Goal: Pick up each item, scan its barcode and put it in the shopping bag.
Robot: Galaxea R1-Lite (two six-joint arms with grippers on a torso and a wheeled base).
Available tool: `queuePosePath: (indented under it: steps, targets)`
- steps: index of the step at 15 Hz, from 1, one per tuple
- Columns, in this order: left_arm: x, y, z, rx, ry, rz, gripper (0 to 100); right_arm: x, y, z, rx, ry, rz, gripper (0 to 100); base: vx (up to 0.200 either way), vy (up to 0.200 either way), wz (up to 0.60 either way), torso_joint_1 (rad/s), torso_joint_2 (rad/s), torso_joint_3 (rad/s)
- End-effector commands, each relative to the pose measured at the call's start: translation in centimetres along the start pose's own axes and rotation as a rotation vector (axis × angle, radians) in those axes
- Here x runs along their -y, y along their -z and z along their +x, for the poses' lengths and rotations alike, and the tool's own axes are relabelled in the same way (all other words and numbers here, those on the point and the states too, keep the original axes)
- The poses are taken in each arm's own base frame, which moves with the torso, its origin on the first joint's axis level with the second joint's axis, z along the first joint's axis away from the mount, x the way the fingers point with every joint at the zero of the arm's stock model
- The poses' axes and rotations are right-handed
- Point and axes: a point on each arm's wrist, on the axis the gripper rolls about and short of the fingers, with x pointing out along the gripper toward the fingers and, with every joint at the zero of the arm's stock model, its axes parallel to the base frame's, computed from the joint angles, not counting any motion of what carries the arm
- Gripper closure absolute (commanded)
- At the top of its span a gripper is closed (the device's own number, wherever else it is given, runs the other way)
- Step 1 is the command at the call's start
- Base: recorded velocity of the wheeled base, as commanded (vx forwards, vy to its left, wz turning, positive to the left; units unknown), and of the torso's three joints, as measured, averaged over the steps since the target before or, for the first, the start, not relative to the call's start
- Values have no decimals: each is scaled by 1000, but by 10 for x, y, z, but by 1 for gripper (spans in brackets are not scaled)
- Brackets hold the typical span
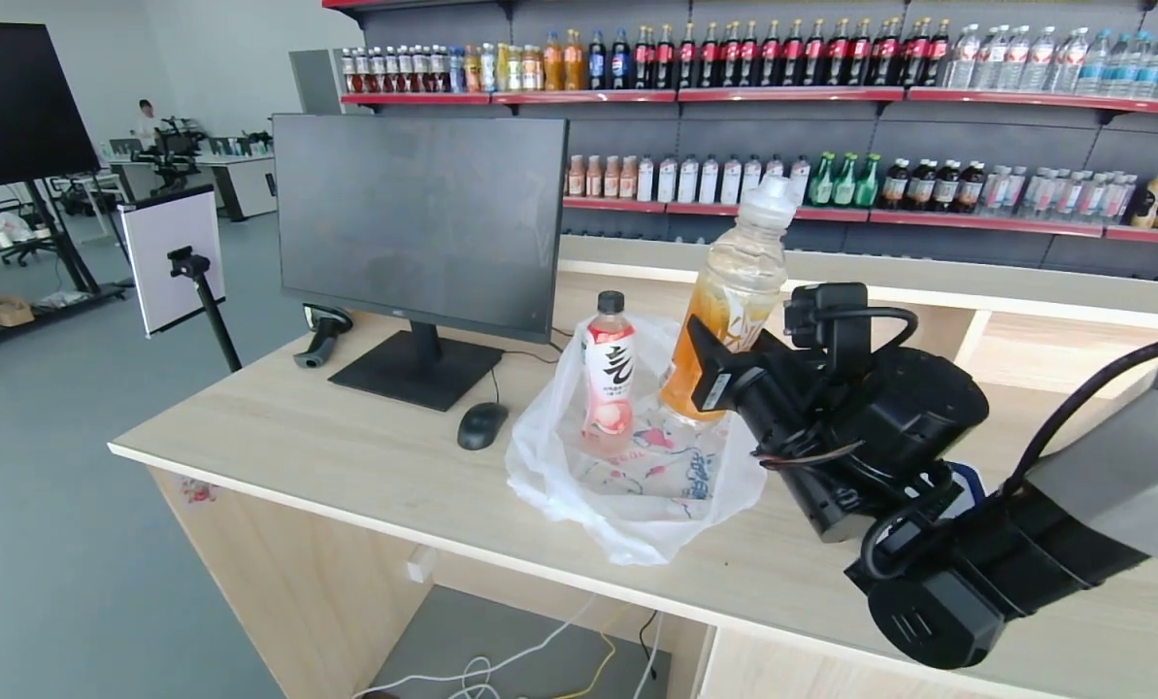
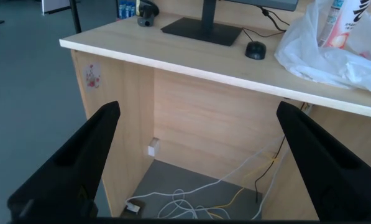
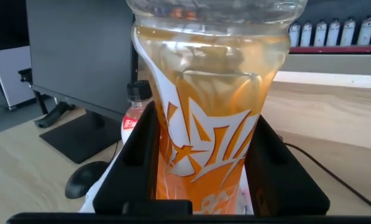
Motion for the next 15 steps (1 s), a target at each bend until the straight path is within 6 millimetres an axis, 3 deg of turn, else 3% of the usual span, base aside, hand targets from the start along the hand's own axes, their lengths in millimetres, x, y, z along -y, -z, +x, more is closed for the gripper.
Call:
queuePosePath:
  steps: [1, 10, 15]
  targets:
    - [0, 0, 0, 1, -1, 0, 0, 4, 32, 14, -44, 22, -24, 100, 0, 0, 0, 0, 0, 0]
    - [0, 0, 0, 1, -1, 0, 0, 13, 85, 41, -81, 13, -63, 100, 0, 0, 0, 0, 0, 0]
    - [0, 0, 0, 1, 1, 0, 0, 39, 105, 51, -101, -14, -118, 100, 0, 0, 0, 0, 0, 0]
